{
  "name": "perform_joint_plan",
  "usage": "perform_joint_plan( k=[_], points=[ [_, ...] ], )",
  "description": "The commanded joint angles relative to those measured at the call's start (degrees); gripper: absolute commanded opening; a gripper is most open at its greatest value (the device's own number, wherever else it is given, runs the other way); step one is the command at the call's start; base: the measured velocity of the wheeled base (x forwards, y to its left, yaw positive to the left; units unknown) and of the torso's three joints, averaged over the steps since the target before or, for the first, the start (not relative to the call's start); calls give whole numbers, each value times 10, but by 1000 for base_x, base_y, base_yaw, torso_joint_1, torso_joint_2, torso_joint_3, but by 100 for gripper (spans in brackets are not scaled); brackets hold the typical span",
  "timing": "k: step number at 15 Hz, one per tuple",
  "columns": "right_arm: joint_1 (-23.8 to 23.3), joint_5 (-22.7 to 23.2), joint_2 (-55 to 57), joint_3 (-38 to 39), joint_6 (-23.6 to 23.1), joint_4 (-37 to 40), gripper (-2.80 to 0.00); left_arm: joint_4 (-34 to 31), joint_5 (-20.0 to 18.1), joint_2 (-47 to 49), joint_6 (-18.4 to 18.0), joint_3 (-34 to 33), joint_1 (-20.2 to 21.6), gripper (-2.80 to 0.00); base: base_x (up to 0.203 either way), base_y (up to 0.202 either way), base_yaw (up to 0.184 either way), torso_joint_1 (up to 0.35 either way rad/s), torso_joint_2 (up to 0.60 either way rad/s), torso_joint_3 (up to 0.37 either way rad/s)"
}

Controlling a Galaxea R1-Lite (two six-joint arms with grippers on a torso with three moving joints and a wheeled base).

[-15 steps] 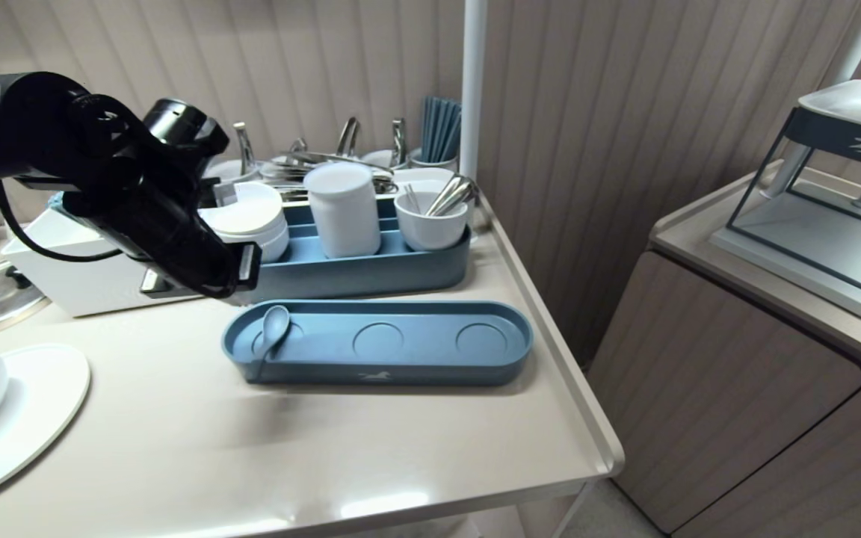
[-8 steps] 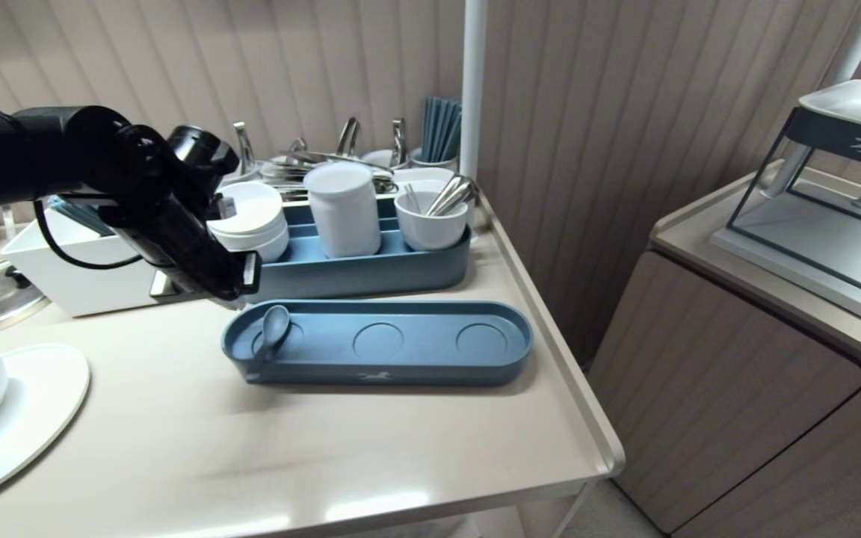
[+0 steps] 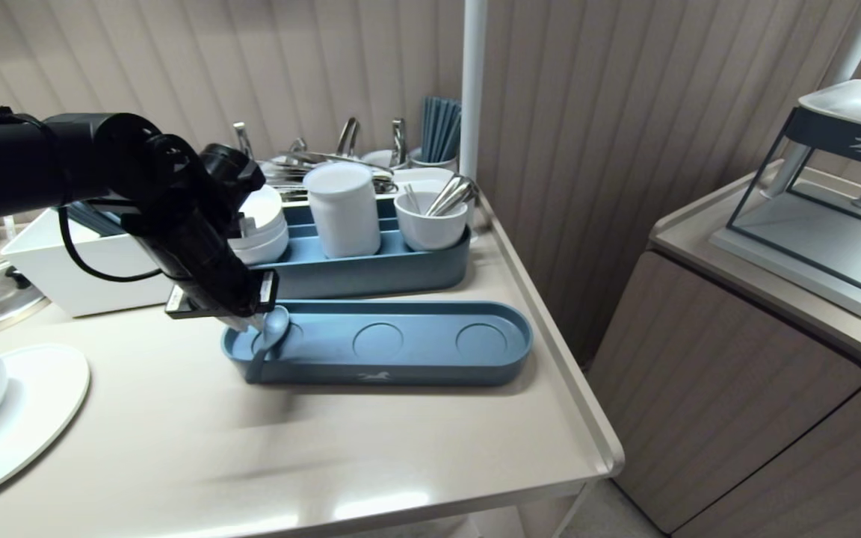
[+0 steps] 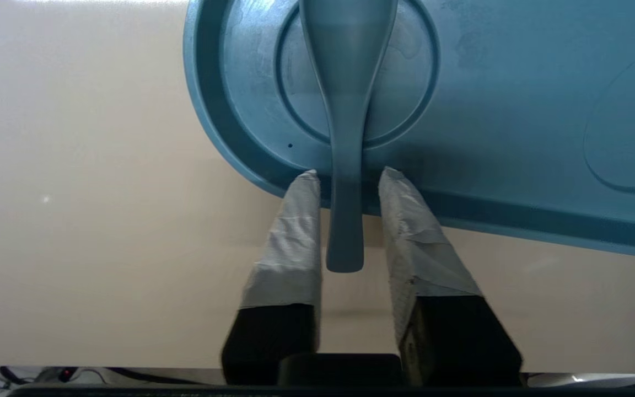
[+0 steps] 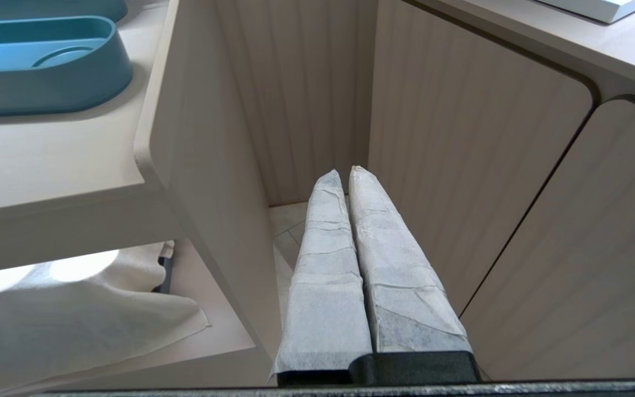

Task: Pick the spoon and place it in the bowl

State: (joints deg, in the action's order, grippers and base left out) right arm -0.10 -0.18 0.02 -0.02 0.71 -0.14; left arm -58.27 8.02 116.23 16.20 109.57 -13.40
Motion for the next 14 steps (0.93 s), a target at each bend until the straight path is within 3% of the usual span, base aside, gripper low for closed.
perform_joint_plan(
  k=[1,14],
  points=[
    [0,0,0,0,0,0,-280,-1,1,11,2,2,-1,0,0,0,0,0,0,0],
    [0,0,0,0,0,0,-280,0,-14,68,4,10,-12,0,0,0,0,0,0,0]
  ],
)
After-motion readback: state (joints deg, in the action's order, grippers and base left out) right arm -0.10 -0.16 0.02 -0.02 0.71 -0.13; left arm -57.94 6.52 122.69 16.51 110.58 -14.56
